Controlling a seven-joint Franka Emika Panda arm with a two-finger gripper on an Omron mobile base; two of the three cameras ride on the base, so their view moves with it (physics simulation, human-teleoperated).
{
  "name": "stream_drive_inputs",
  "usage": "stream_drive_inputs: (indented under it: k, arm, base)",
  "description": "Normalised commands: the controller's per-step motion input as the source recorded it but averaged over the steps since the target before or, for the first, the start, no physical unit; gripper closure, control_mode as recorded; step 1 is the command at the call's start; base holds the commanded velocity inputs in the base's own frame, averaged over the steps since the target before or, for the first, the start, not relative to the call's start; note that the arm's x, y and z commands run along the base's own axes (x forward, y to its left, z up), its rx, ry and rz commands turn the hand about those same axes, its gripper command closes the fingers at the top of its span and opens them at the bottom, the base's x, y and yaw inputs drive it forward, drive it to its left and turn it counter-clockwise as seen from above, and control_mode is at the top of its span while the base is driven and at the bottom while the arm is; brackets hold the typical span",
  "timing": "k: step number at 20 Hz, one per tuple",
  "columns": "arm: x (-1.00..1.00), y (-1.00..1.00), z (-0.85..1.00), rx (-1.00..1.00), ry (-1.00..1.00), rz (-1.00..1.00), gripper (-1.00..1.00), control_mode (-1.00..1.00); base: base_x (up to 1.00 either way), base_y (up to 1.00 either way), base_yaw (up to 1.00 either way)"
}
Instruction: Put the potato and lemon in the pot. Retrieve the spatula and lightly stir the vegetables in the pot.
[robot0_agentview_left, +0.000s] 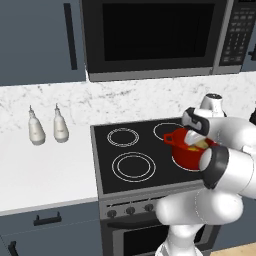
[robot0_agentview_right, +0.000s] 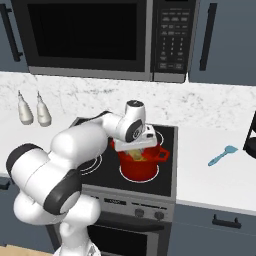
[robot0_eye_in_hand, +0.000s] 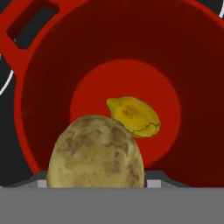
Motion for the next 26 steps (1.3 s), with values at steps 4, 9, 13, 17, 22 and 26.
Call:
stream_drive_inputs:
  k: [4,9,13,17,22,26]
  arm:
    - [0.06,0.0,-0.07,0.0,0.0,0.0,-1.0,-1.0]
    - [0.0,0.0,0.0,0.0,-0.01,0.0,-1.0,-1.0]
    - [-0.09,0.0,0.17,0.0,-0.08,0.0,-1.0,-1.0]
    - [-0.36,0.0,0.61,0.0,-0.05,-0.01,-1.0,-1.0]
    - [-0.09,-0.36,0.51,0.0,0.0,-0.13,-1.0,-1.0]
    - [0.0,-0.67,0.33,0.0,0.01,-0.31,-1.0,-1.0]
  base:
    - [0.0,0.0,0.0]
    - [0.0,0.0,0.0]
    - [0.0,0.0,0.0]
    - [0.0,0.0,0.0]
    - [0.0,0.0,0.0]
    - [0.0,0.0,0.0]
